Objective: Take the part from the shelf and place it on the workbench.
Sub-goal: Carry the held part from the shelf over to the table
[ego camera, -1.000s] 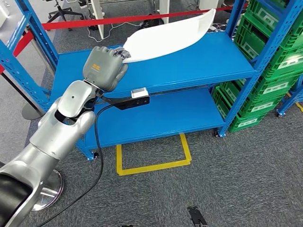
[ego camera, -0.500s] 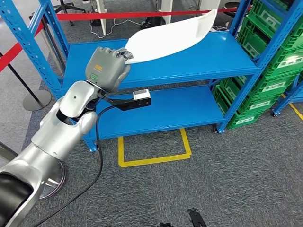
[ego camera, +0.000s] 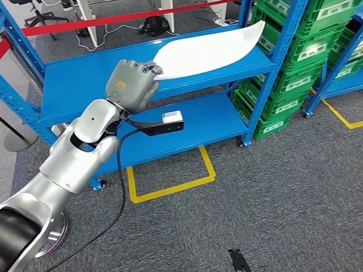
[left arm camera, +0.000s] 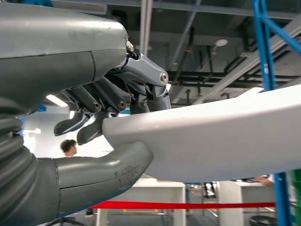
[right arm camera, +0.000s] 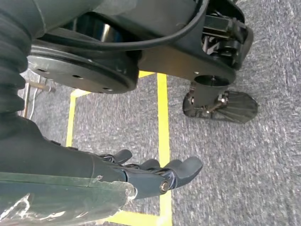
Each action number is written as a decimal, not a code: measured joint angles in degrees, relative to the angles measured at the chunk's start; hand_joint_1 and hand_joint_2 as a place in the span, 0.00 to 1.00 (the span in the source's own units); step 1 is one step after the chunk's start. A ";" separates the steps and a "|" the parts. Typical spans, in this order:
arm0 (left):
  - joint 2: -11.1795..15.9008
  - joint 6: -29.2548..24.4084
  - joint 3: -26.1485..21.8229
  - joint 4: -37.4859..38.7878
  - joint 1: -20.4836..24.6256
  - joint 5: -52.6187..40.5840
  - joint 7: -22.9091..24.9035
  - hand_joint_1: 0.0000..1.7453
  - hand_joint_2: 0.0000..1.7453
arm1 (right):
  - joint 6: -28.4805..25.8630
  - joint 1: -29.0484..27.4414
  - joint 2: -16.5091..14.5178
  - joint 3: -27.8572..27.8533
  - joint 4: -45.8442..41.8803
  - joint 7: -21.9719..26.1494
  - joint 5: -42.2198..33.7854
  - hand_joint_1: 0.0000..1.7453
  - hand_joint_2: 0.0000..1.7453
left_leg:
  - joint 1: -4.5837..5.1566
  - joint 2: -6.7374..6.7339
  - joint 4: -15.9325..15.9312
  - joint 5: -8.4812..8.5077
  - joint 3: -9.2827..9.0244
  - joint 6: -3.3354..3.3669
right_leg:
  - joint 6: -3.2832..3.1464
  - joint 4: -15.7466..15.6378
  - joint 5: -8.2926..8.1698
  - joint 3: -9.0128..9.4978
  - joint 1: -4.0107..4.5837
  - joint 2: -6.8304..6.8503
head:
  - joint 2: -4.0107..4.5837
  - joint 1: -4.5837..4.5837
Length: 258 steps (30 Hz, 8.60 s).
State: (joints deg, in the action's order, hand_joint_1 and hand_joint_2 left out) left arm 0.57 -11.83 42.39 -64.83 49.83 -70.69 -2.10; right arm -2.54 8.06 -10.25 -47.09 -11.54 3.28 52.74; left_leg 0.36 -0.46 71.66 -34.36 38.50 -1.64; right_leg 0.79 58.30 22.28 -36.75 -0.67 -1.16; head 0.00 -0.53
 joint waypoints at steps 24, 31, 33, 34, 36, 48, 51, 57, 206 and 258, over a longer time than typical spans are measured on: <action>0.28 1.34 0.29 -0.01 0.12 0.01 0.00 1.00 1.00 | -0.22 -0.07 0.02 -0.14 0.00 -0.10 0.10 0.00 1.00 | 0.18 -5.14 -14.58 8.59 -5.79 1.36 | 1.82 0.28 0.14 -0.28 0.75 3.75 | 0.00 -0.90; 0.56 1.65 0.33 0.02 -0.25 0.02 0.00 1.00 1.00 | -0.34 -0.06 0.02 -0.19 0.00 -0.11 0.32 0.00 1.00 | -0.26 0.22 1.49 0.25 1.65 0.17 | 0.23 -0.13 -0.63 -0.74 0.03 -0.94 | 0.00 -0.69; 0.66 1.68 0.36 0.02 -0.45 0.02 0.00 1.00 1.00 | -0.37 -0.12 0.02 -0.20 0.00 -0.11 0.35 0.00 1.00 | -0.35 0.40 1.02 2.30 1.84 0.18 | 0.32 -0.11 -0.74 -0.77 -0.08 -2.56 | 0.00 -0.70; 0.70 1.69 0.36 0.02 -0.42 0.02 0.00 1.00 1.00 | -0.38 -0.11 0.01 -0.21 0.00 -0.11 0.37 0.00 1.00 | -0.49 0.86 -2.21 4.58 0.46 0.15 | 0.45 -0.08 -0.80 -0.76 -0.19 -3.37 | 0.00 -0.69; 0.77 1.69 0.33 0.02 -0.20 0.02 0.00 1.00 1.00 | -0.40 0.03 0.00 -0.21 0.00 -0.11 0.38 0.00 1.00 | -1.06 3.36 -9.76 8.10 -2.87 0.01 | 0.96 0.16 -0.95 -1.09 -0.25 -4.89 | 0.00 -0.65; 0.46 2.08 0.48 0.16 0.29 0.02 0.00 1.00 1.00 | -0.44 0.15 -0.01 -0.21 0.00 -0.18 0.51 0.00 1.00 | -0.84 -1.80 -13.82 9.08 -4.54 2.45 | 3.47 16.35 5.29 -9.79 0.02 1.13 | 0.00 -1.90; 0.39 2.13 0.52 0.20 0.51 0.02 0.00 1.00 1.00 | -0.44 0.18 -0.02 -0.21 0.00 -0.18 0.50 0.00 1.00 | -0.56 -3.68 -13.74 8.60 -4.98 1.97 | 2.94 5.40 0.75 -3.42 0.43 3.49 | 0.00 -1.93; 0.30 2.19 0.49 0.23 0.89 0.02 0.00 1.00 1.00 | -0.47 0.31 -0.03 -0.21 0.00 -0.18 0.50 0.00 1.00 | -0.23 -4.92 -12.98 7.12 -5.16 0.57 | 0.94 0.52 -0.40 -1.17 0.83 2.21 | 0.00 -1.86; 1.17 4.62 1.01 0.26 1.08 2.43 -0.60 1.00 1.00 | -2.06 0.78 -0.27 -0.10 -0.01 -0.13 2.68 0.00 1.00 | -0.79 -2.25 -13.65 9.72 -3.94 1.00 | 2.81 1.68 0.06 -1.08 0.15 2.04 | 0.00 -2.10; 1.79 6.58 -0.05 0.19 0.90 3.20 0.68 1.00 1.00 | -2.97 0.38 -0.79 0.62 0.02 -1.14 3.82 0.00 1.00 | -1.77 0.50 -14.79 9.91 -4.74 -1.03 | 2.60 1.36 0.59 -0.57 -0.86 0.46 | 0.00 -1.48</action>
State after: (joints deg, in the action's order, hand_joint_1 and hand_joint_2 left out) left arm 2.36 -5.25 42.34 -64.64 50.73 -67.48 -1.42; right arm -5.50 8.43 -11.04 -46.47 -11.52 2.15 56.56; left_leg -1.41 0.03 56.87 -24.46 33.76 -2.67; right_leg 3.39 59.66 22.88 -37.32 -1.53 -0.70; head 0.00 -2.02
